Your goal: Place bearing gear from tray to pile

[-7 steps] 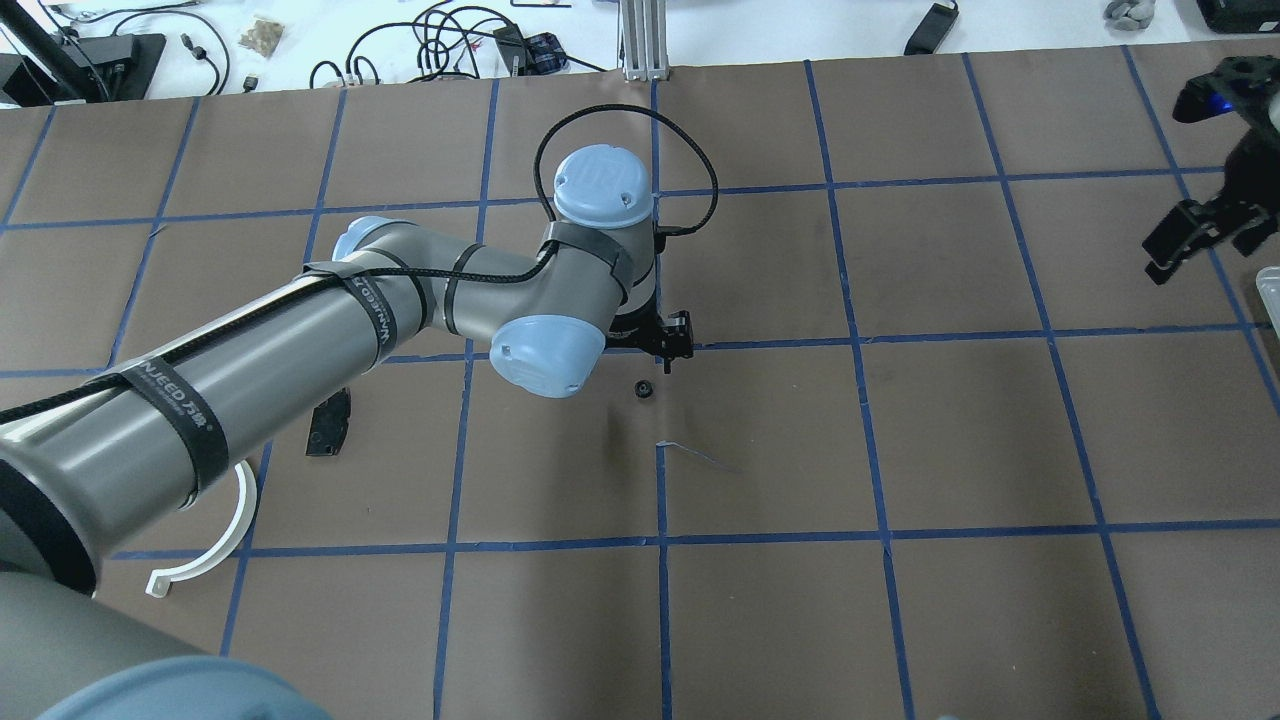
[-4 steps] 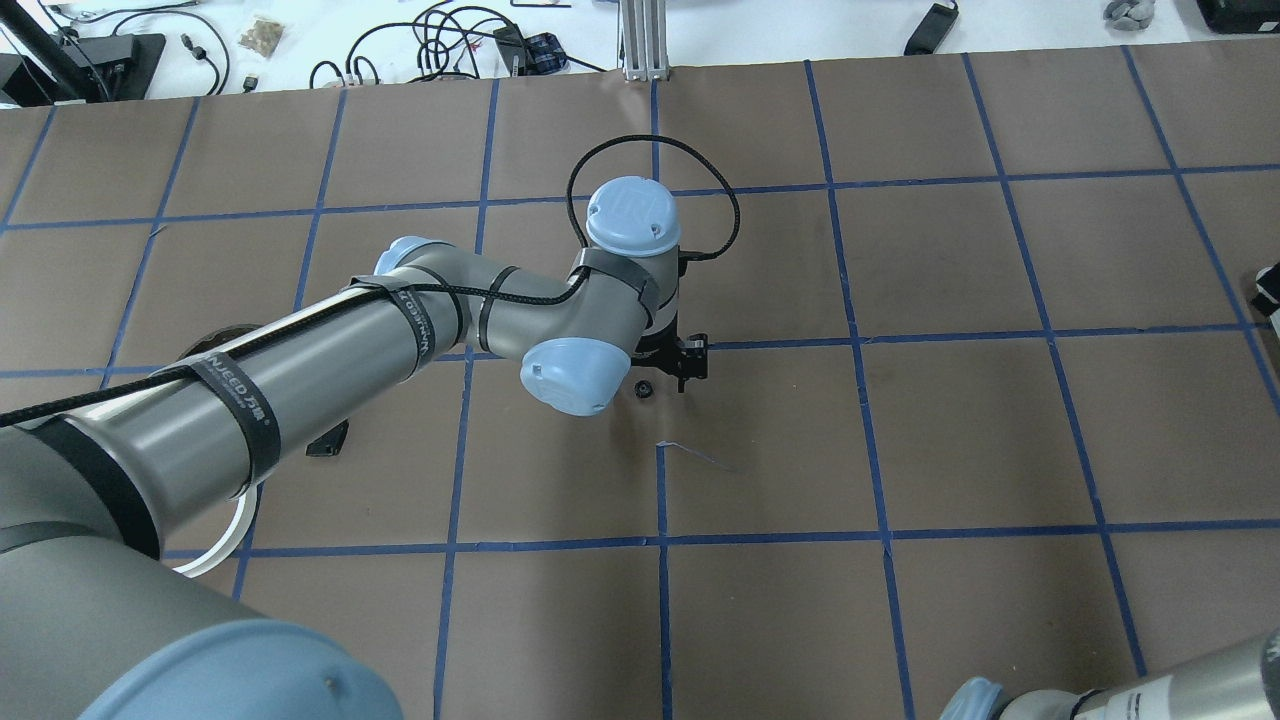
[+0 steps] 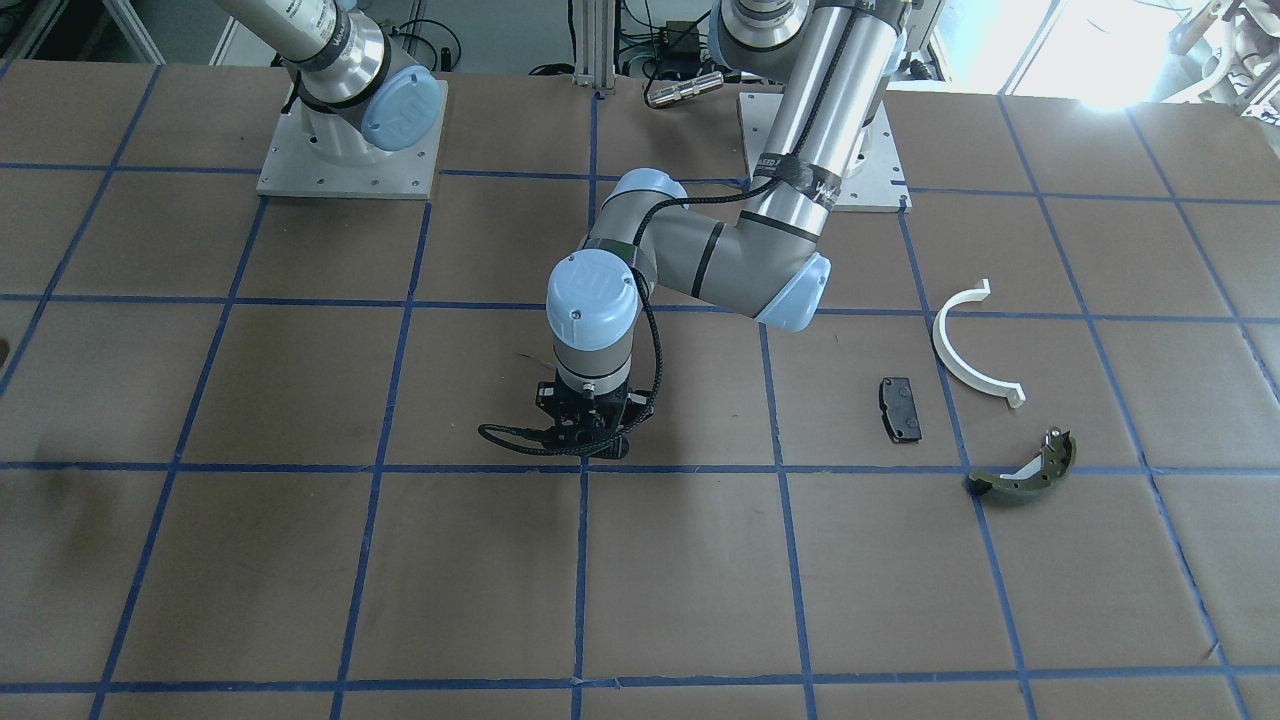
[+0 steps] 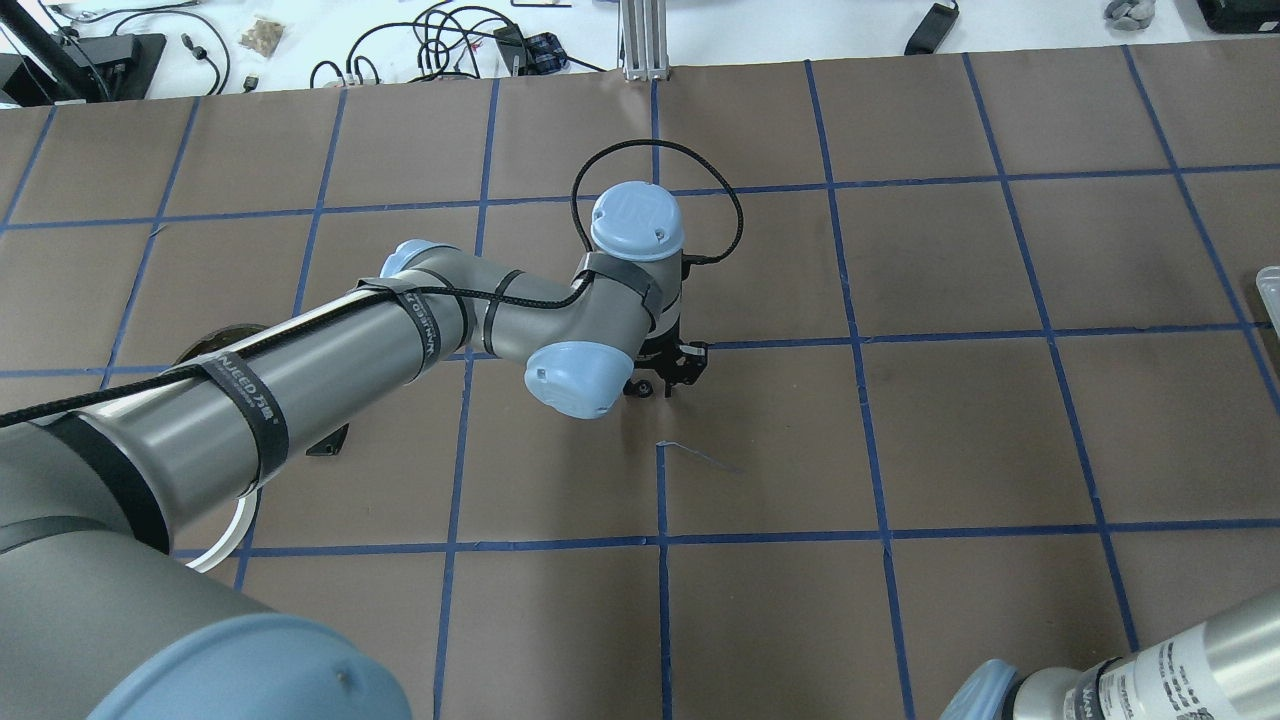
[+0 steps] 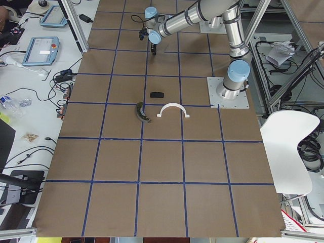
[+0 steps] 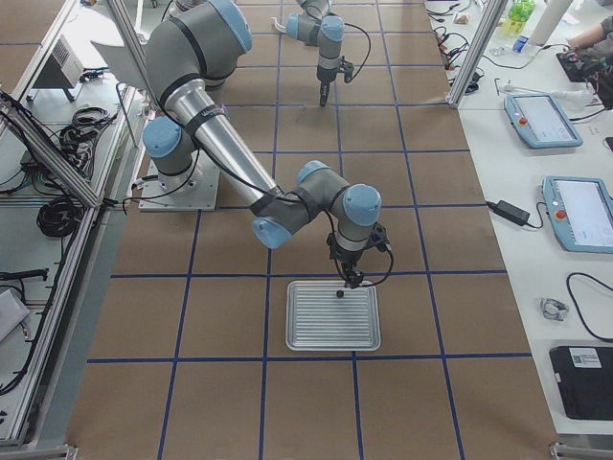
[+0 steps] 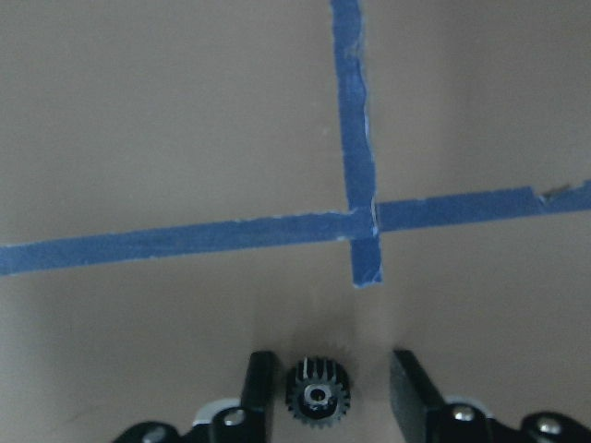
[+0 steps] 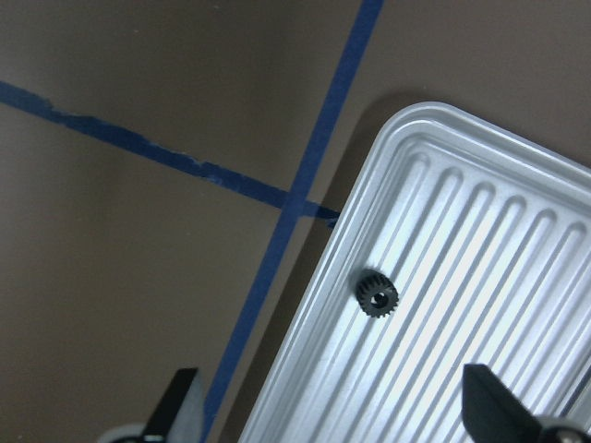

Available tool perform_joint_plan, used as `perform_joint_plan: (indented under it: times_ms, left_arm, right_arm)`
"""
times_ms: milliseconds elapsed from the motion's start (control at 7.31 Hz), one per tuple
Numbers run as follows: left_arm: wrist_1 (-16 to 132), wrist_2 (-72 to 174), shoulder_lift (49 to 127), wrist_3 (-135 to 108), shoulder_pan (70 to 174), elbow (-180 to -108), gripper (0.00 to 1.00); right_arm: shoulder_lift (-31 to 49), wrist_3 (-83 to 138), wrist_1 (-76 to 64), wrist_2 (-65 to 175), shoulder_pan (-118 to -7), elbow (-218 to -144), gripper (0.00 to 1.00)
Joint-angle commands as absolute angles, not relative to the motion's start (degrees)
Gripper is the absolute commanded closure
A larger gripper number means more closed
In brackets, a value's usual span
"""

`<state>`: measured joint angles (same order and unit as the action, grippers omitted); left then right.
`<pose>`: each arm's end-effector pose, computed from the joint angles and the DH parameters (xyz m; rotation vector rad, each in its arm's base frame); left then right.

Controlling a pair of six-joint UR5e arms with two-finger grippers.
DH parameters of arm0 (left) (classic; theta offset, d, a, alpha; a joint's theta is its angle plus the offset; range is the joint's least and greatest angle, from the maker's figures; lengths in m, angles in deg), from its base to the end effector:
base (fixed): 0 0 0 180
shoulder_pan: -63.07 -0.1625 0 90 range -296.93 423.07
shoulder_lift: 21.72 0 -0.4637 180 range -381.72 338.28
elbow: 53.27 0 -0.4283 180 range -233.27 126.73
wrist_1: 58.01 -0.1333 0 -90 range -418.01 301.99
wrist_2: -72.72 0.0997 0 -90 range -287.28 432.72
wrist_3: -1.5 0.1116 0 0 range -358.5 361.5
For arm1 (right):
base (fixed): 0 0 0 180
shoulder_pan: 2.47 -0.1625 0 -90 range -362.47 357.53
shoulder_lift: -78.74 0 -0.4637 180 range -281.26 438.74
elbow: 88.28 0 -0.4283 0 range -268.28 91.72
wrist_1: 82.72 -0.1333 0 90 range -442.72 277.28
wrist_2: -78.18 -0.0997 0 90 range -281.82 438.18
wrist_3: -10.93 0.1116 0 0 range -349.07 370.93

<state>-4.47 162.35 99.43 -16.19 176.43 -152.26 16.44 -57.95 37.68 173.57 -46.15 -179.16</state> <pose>-0.3846 -0.5524 0.1655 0.1542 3.1198 0.0975 -0.4177 -0.5687 0.2603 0.5969 -3.0042 -0.0957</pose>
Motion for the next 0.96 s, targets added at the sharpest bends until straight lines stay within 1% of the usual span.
perform_joint_plan:
  times_ms: [0, 137, 547, 684, 821]
  left_arm:
    - [-4.4, 162.11, 98.26, -15.64, 176.1, -151.71, 0.88]
    - [-4.31, 162.1, 97.47, -14.68, 175.4, -151.54, 0.91]
    - [-0.47, 158.94, 93.87, -4.26, 166.1, -150.74, 0.91]
    - [3.12, 159.37, 91.94, 1.53, 162.51, -150.66, 0.91]
    - [6.03, 159.29, 89.66, 5.16, 157.86, -150.83, 0.91]
  right_arm:
    - [21.15, -59.12, 38.48, 172.67, -45.45, -175.39, 0.0]
    - [22.47, -61.03, 39.7, 170.92, -44.92, -175.29, 0.0]
    - [23.98, -60.79, 40.15, 170.72, -44.39, -175.29, 0.0]
    - [24.77, -60.61, 40.06, 170.72, -44.39, -175.29, 0.07]
    - [25.03, -60.61, 40.06, 170.72, -44.39, -175.29, 0.09]
